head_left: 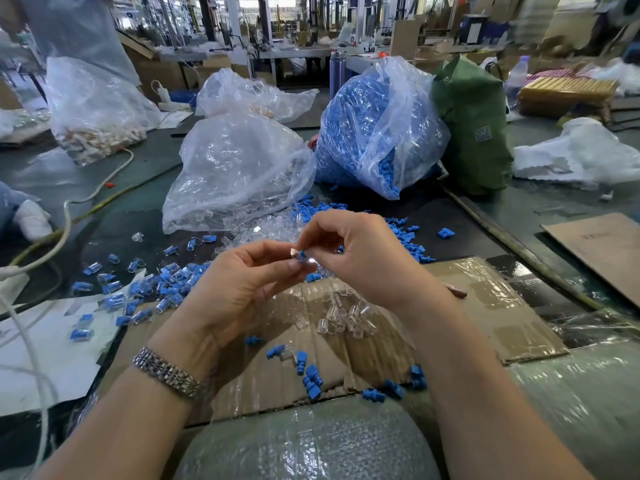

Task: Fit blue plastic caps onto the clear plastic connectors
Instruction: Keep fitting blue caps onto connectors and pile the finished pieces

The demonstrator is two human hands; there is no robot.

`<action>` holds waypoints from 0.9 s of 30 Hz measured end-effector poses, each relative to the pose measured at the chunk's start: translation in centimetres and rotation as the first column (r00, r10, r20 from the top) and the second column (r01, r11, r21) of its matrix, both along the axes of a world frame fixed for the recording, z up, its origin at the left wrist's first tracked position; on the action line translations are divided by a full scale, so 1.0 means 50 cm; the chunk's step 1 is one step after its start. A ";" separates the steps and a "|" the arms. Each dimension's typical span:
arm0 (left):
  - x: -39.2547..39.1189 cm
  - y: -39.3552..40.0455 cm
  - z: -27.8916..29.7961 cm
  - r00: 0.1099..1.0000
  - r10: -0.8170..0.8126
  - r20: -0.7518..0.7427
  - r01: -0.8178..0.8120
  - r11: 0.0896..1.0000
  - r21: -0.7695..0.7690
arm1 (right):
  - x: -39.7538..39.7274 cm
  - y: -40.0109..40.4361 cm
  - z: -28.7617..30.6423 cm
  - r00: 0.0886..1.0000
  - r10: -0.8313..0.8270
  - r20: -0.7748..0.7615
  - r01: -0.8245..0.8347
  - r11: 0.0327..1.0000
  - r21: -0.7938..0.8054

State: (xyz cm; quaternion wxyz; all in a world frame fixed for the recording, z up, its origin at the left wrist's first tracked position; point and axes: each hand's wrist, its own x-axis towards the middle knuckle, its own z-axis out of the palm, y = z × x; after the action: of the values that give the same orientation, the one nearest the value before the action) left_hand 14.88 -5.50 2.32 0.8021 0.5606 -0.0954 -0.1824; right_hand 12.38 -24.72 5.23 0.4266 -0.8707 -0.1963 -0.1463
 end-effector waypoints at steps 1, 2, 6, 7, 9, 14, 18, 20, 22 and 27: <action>-0.001 0.000 0.000 1.000 0.006 0.004 -0.006 1.000 0.002 | 0.000 0.000 0.000 1.000 0.004 -0.007 -0.004 1.000 0.002; -0.002 0.000 0.000 1.000 0.015 0.008 -0.015 1.000 0.005 | 0.000 0.000 0.000 1.000 0.009 -0.015 -0.009 1.000 0.004; -0.003 -0.001 0.000 0.999 0.023 0.030 -0.023 1.000 0.017 | -0.003 0.001 0.003 0.999 0.031 -0.031 -0.031 0.999 -0.006; -0.003 0.000 0.000 0.999 0.015 0.032 -0.016 1.000 0.018 | -0.004 0.000 0.005 0.998 0.043 -0.050 -0.043 0.999 0.001; -0.002 0.002 0.000 1.000 0.013 0.025 -0.013 1.000 0.009 | -0.005 -0.012 0.011 0.996 0.033 -0.078 -0.030 0.999 0.039; 0.004 0.003 -0.006 0.999 0.041 0.001 -0.041 0.998 -0.039 | 0.002 -0.086 0.012 0.850 -0.506 -0.147 0.439 0.834 -0.334; 0.009 0.006 -0.009 0.998 0.066 0.002 -0.065 0.996 -0.059 | 0.003 -0.106 -0.007 0.647 -0.663 -0.376 0.309 0.679 -0.666; 0.010 0.007 -0.010 0.997 0.077 -0.009 -0.078 0.994 -0.071 | 0.001 -0.094 -0.010 0.662 -0.642 -0.387 0.279 0.690 -0.667; 0.007 0.007 -0.009 0.996 0.086 -0.016 -0.087 0.994 -0.073 | -0.002 -0.086 -0.009 0.676 -0.641 -0.364 0.281 0.680 -0.677; 0.001 0.003 0.001 0.989 0.147 -0.015 -0.147 0.986 -0.074 | -0.003 -0.077 -0.004 0.734 -0.598 -0.321 0.312 0.718 -0.622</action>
State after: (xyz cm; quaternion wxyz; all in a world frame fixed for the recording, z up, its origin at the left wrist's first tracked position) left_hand 14.92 -5.32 2.38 0.8343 0.5348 -0.0568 -0.1217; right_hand 12.23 -28.57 5.04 0.1540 -0.9801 0.1185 0.0407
